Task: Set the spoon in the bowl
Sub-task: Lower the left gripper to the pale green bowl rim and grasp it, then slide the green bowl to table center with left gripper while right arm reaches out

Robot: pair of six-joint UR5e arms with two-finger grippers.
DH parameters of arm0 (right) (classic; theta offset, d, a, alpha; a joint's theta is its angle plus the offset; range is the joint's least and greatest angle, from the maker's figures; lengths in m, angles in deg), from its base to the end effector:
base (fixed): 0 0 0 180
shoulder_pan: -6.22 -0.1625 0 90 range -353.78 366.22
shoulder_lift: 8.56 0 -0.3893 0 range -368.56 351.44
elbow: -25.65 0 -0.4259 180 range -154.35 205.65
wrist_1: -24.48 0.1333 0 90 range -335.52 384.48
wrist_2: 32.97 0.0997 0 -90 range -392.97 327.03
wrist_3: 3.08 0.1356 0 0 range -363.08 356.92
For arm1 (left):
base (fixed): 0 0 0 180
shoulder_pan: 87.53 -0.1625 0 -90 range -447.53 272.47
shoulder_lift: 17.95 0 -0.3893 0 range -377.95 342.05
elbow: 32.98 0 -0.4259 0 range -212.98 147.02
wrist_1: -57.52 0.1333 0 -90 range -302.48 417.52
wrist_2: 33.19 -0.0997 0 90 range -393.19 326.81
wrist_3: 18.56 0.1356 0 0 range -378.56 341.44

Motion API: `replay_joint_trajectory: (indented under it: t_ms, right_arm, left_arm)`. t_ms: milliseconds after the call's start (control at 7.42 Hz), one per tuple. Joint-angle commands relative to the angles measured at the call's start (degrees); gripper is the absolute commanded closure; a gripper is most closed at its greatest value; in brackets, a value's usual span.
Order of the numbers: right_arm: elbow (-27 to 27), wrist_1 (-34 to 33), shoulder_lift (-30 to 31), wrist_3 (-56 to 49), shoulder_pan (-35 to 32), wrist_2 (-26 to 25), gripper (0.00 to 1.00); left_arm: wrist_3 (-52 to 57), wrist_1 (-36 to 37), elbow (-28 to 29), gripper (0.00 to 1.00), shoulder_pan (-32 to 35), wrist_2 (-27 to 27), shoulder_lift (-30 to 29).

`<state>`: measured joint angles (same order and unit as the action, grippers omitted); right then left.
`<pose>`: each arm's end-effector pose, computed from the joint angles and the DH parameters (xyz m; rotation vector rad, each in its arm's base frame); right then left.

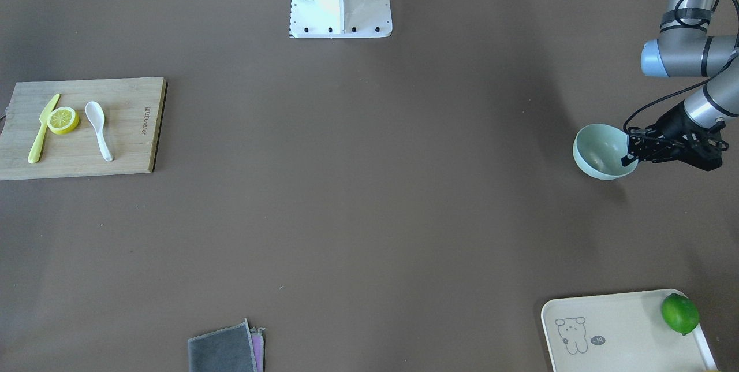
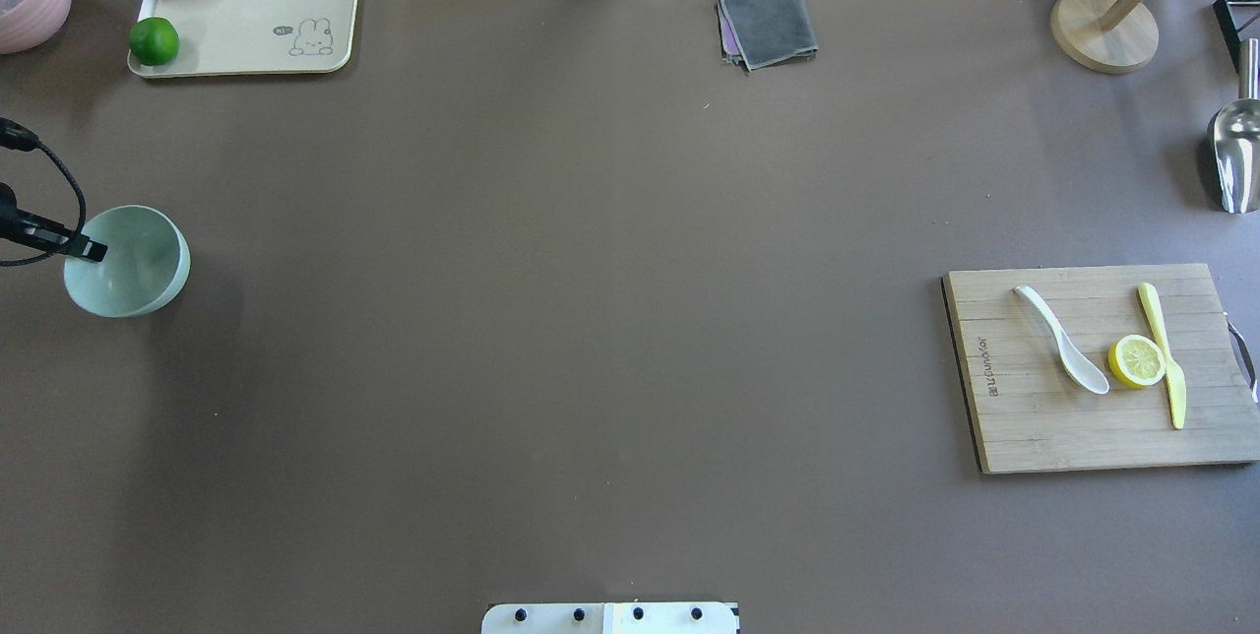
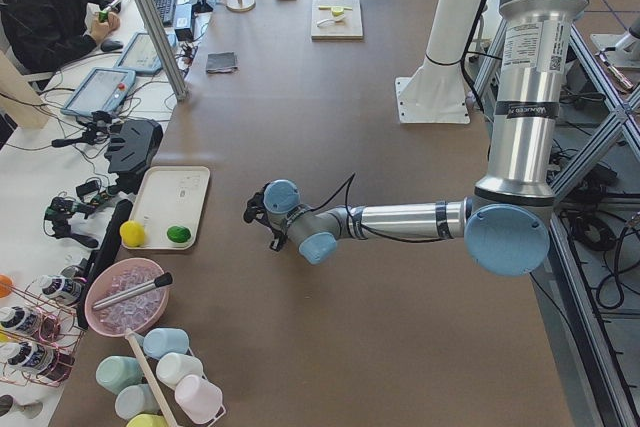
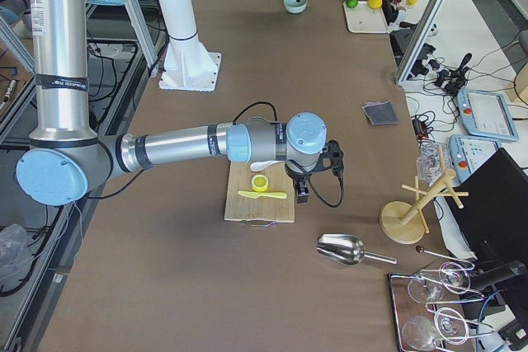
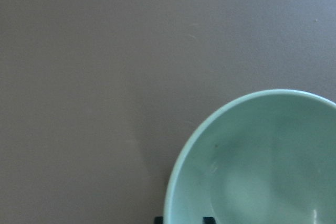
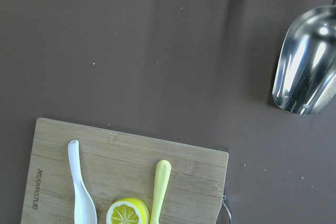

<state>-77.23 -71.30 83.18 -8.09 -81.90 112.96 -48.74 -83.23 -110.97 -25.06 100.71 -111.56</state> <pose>0.0042 -0.5128 0.5357 0.1127 -0.9737 -0.1561 0.2357 -0.5372 0.6183 0.2621 0.9774 0.2407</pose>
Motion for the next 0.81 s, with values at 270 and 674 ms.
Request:
replay_joint_trajectory:
  t_ms: [270, 674]
  right_arm:
    - [-1.79, 2.69, -0.77, 9.88, 5.74, -0.37, 0.00]
    - [-2.32, 16.19, -1.03, 33.06, 14.61, -6.07, 0.00]
  left_arm:
    - [-21.89, 1.35, -4.80, 1.00, 0.02, 3.73, -9.63]
    - [-37.20, 2.06, -4.90, 1.00, -9.85, -4.72, -19.39]
